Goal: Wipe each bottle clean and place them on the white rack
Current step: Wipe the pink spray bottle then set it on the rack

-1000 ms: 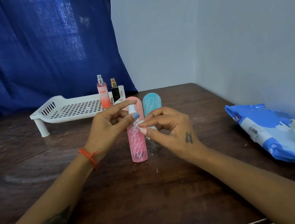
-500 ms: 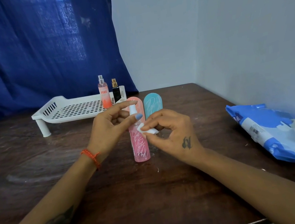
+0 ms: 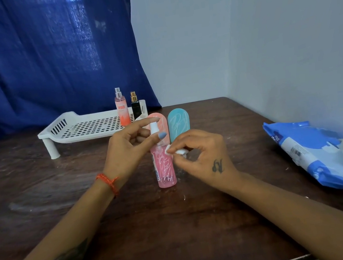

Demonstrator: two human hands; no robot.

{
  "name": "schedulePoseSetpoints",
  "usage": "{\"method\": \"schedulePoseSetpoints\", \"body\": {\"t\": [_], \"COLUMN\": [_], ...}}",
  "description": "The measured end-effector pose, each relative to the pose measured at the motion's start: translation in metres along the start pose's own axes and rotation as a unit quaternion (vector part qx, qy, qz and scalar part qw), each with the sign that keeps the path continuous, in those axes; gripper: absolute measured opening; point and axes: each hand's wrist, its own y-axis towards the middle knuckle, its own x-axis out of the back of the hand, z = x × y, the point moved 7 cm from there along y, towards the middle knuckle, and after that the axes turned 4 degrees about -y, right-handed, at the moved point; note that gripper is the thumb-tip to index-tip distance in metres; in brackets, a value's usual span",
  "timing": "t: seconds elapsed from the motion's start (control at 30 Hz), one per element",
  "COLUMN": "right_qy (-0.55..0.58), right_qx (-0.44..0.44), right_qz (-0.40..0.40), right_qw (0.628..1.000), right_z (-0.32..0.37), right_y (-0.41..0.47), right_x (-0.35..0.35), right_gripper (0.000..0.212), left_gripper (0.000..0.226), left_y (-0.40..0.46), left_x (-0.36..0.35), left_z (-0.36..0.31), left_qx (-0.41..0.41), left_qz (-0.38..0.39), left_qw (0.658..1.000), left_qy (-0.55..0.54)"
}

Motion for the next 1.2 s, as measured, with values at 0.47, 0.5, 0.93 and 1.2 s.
{"method": "schedulePoseSetpoints", "body": {"t": [0.47, 0.5, 0.93, 1.2], "right_qy": [-0.013, -0.017, -0.046, -0.036], "right_qx": [0.020, 0.017, 0.018, 0.050], "right_qz": [0.004, -0.003, -0.018, -0.002], "right_qw": [1.000, 1.000, 0.999, 0.998], "right_z": [0.004, 0.003, 0.003, 0.010], "right_y": [0.000, 0.000, 0.001, 0.000], "right_x": [0.001, 0.001, 0.003, 0.002], "right_gripper": [0.012, 0.012, 0.010, 0.014], "left_gripper": [0.044, 0.043, 0.039, 0.035], "left_y": [0.001, 0.000, -0.001, 0.000], "left_x": [0.002, 0.002, -0.002, -0.001], "left_z": [0.000, 0.000, 0.001, 0.001], "left_qx": [-0.001, -0.002, 0.005, 0.006], "left_qz": [-0.011, -0.009, 0.020, 0.009], "left_qw": [1.000, 1.000, 1.000, 1.000], "left_qy": [0.000, 0.001, -0.016, -0.011]}}
